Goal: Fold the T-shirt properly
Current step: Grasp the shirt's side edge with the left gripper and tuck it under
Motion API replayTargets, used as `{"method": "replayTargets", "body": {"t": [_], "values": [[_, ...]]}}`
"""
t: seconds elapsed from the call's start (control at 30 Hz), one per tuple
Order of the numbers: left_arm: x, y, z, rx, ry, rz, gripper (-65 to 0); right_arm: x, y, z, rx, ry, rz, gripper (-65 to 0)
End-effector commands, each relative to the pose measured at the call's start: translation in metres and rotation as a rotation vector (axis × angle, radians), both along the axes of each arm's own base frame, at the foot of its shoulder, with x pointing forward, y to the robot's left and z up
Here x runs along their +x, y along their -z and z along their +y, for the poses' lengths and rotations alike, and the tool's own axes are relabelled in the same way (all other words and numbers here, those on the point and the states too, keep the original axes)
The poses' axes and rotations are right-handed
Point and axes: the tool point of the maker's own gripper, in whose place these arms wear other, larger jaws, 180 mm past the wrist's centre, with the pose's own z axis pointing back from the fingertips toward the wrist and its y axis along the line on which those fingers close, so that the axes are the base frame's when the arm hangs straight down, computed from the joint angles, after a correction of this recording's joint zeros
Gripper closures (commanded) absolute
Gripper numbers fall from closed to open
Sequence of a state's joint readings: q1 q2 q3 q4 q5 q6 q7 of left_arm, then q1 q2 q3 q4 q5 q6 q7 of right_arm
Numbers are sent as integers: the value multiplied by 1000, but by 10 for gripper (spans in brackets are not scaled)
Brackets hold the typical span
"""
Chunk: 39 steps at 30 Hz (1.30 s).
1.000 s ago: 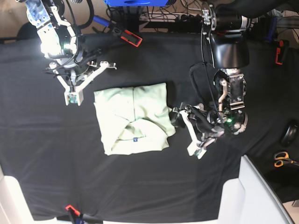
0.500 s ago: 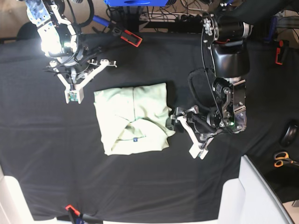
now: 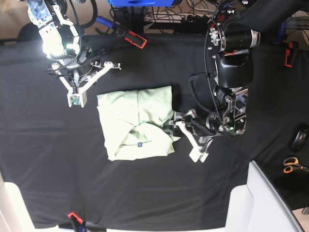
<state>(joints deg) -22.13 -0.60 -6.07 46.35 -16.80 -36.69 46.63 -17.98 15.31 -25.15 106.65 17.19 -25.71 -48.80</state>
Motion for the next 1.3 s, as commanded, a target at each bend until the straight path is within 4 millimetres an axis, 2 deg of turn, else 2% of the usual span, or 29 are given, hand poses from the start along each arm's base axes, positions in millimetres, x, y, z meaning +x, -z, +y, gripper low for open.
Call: {"method": "replayTargets", "body": {"t": [0.0, 0.13, 0.3, 0.33, 0.5, 0.63, 0.73, 0.8, 0.87, 0.9, 1.0, 1.27], "values": [[20, -19, 1, -17, -11, -65, -455, 8, -8, -1, -1, 0, -39, 0], [26, -24, 0, -19, -10, -77, -443, 8, -8, -1, -1, 0, -41, 0], [31, -27, -1, -20, -10, -86, -260, 8, -9, -1, -1, 0, -42, 0], [31, -28, -1, -20, -10, -88, -240, 8, -9, -1, -1, 0, -42, 0], [32, -26, -3, -24, -8, -77, -227, 8, -8, -1, -2, 0, -43, 0], [40, -32, -3, -37, -25, -115, -223, 8, -8, -1, -2, 0, -43, 0], [37, -25, -5, -48, -28, -92, -217, 8, -8, -1, -2, 0, -43, 0], [37, -23, -6, -58, -38, -97, -155, 8, -8, -1, -2, 0, -43, 0], [38, -24, -6, -63, -43, -105, -34, 8, -8, -1, -2, 0, -43, 0], [39, -25, -6, -64, -45, -109, 0, 8, -8, -1, -2, 0, -43, 0], [39, -25, -6, -65, -46, -111, 0, 8, -8, -1, -2, 0, -43, 0], [60, -45, -6, -66, -44, -159, 0, 8, -8, -1, -2, 0, -43, 0]]}}
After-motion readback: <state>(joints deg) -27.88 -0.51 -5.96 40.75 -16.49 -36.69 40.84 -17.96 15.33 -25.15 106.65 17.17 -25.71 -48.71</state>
